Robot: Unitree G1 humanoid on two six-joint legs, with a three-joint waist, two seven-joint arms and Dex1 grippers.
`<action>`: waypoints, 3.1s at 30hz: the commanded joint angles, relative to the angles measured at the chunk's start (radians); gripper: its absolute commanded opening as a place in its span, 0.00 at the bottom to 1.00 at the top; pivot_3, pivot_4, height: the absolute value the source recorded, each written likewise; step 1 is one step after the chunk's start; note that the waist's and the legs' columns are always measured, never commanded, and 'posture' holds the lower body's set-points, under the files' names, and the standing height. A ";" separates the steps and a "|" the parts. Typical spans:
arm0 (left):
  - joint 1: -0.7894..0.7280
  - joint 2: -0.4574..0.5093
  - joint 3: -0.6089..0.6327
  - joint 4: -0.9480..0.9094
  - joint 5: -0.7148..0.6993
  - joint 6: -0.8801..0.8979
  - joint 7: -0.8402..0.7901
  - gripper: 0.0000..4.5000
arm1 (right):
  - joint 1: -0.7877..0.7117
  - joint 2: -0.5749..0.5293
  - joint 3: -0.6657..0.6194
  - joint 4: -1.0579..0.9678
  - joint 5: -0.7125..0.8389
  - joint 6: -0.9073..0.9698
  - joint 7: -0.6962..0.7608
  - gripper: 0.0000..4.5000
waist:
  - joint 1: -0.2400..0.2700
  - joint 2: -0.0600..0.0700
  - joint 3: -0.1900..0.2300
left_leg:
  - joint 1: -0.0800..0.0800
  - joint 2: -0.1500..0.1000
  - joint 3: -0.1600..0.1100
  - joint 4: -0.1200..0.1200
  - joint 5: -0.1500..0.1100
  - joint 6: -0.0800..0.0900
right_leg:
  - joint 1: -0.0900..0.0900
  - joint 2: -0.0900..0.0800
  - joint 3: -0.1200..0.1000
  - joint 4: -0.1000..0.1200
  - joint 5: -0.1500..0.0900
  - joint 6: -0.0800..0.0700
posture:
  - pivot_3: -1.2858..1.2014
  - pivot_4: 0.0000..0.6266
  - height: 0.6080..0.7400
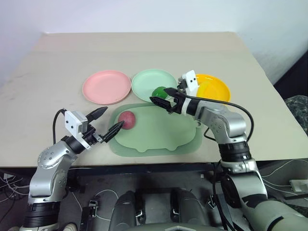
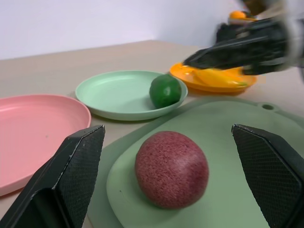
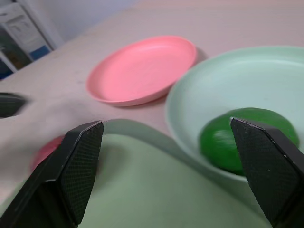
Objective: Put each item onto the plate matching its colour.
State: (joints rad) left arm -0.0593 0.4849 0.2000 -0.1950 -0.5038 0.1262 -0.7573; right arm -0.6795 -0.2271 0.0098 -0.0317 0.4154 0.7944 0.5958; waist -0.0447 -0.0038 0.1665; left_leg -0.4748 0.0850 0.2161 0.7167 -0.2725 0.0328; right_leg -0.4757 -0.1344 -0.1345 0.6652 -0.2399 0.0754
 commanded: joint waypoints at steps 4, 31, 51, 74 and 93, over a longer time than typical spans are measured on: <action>-0.079 -0.040 -0.059 0.048 0.061 -0.002 0.041 1.00 | 0.131 -0.095 -0.017 -0.313 0.107 0.102 0.029 1.00 | 0.007 -0.001 0.000 | 0.000 -0.001 -0.001 0.001 0.000 0.000 | 0.001 -0.001 0.000 0.000 0.000 0.000 | 0.52 0.24 0.66; -0.292 -0.070 -0.185 0.354 0.170 0.012 -0.047 0.86 | 0.286 -0.210 -0.113 -0.474 0.232 0.198 -0.110 1.00 | 0.007 -0.002 -0.001 | 0.003 -0.001 -0.002 0.002 0.001 0.004 | 0.005 -0.001 0.000 0.000 0.000 0.000 | 0.52 0.24 0.66; -0.321 -0.025 0.023 0.164 0.097 0.209 0.203 0.69 | 0.404 -0.226 -0.011 -0.504 0.194 -0.112 0.056 1.00 | 0.012 -0.003 -0.001 | 0.012 0.000 -0.004 0.002 0.001 0.005 | 0.015 -0.001 -0.001 -0.002 0.000 0.000 | 0.52 0.24 0.66; -0.626 -0.060 -0.071 0.545 0.275 0.288 0.330 0.85 | 0.413 -0.228 0.057 -0.405 0.083 -0.246 0.097 1.00 | 0.029 -0.004 -0.001 | 0.012 -0.001 -0.003 0.003 0.001 0.005 | 0.015 -0.001 -0.001 -0.002 0.000 0.000 | 0.52 0.24 0.66; -0.330 -0.013 0.045 0.225 0.113 0.031 0.037 0.99 | 0.493 -0.219 0.019 -0.448 0.091 -0.265 0.059 1.00 | 0.028 -0.004 -0.001 | 0.012 0.001 -0.003 0.003 0.000 0.004 | 0.015 -0.001 -0.001 -0.002 0.000 0.000 | 0.52 0.24 0.66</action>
State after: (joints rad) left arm -0.4044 0.4494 0.2034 0.0745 -0.3515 0.2040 -0.6768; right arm -0.1853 -0.4507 0.0526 -0.4317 0.4933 0.5529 0.6594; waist -0.0168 -0.0078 0.1657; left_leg -0.4630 0.0856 0.2128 0.7194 -0.2728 0.0360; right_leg -0.4612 -0.1359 -0.1354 0.6629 -0.2403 0.0751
